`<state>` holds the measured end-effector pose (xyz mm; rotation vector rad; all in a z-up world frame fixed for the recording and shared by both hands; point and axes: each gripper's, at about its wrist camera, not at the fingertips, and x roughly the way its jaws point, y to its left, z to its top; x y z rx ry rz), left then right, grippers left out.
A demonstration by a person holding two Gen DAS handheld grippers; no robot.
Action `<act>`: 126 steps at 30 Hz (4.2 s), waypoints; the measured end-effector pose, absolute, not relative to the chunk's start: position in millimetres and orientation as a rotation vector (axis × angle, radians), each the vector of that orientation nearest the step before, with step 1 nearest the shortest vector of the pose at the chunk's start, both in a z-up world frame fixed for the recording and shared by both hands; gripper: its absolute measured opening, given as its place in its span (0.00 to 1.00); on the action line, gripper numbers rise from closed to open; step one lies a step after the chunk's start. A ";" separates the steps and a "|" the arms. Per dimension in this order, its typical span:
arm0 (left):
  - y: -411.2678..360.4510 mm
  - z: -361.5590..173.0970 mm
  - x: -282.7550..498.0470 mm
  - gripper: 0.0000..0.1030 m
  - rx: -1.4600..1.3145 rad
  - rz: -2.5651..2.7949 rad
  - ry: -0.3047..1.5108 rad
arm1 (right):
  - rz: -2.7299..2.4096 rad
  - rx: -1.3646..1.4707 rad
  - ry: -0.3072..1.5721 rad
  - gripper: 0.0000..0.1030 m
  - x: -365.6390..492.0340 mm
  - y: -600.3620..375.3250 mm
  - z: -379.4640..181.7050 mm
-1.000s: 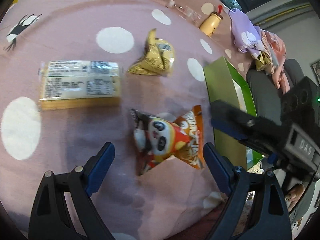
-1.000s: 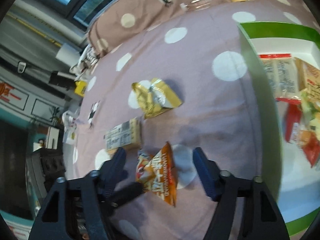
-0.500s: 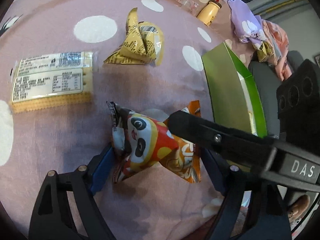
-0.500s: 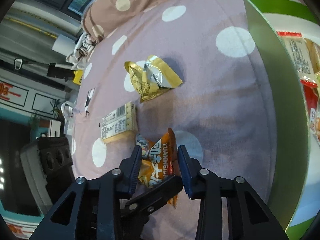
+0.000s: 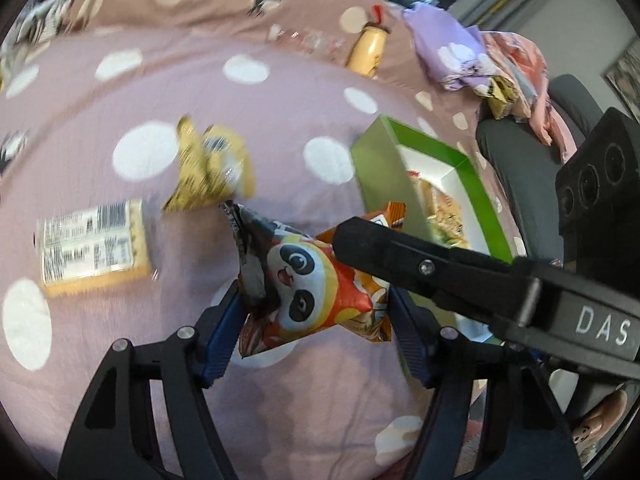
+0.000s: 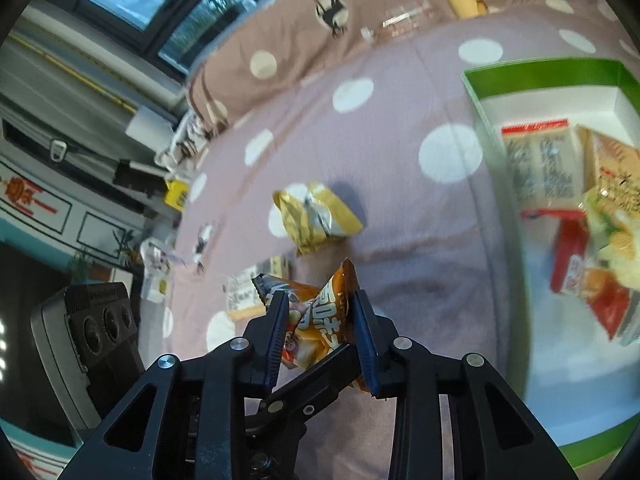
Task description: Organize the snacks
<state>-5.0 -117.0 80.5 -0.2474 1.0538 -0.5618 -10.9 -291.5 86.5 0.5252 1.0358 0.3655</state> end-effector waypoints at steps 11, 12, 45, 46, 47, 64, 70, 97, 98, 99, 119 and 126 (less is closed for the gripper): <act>-190.6 117.4 6.4 0.67 -0.107 -0.676 0.917 | 0.266 0.591 0.833 0.35 -27.7 -353.3 126.3; -195.2 119.6 5.8 0.67 -0.093 -0.689 0.908 | 0.247 0.602 0.811 0.35 -30.0 -363.6 129.1; -330.6 72.3 43.1 0.62 0.067 -0.770 0.987 | -0.115 0.848 0.775 0.35 -21.6 -483.6 88.0; -330.9 72.0 44.5 0.62 0.066 -0.765 0.992 | -0.119 0.848 0.772 0.35 -22.3 -484.2 88.4; -330.8 71.0 46.4 0.62 0.063 -0.759 1.002 | -0.131 0.846 0.770 0.35 -23.9 -485.0 88.7; -316.1 88.9 45.4 0.70 -0.012 -0.766 1.005 | -0.156 0.844 0.749 0.50 -31.6 -485.8 96.1; -281.2 113.5 34.2 0.80 -0.061 -0.754 0.938 | -0.135 0.803 0.695 0.61 -39.3 -475.4 109.9; 9.0 97.2 12.6 0.86 -0.267 -0.280 0.936 | 0.105 0.385 0.741 0.77 -21.9 -308.8 121.6; 17.2 89.8 13.9 0.86 -0.289 -0.251 0.948 | 0.118 0.380 0.752 0.77 -20.4 -303.8 119.8; 23.1 84.8 15.6 0.86 -0.306 -0.236 0.958 | 0.137 0.374 0.769 0.77 -18.0 -296.5 116.3; 46.4 31.2 41.4 0.84 -0.408 -0.189 1.151 | 0.478 0.450 1.212 0.75 58.2 -157.8 33.8; 41.9 27.3 39.3 0.64 -0.367 -0.174 1.162 | 0.437 0.317 1.180 0.69 59.9 -138.3 19.2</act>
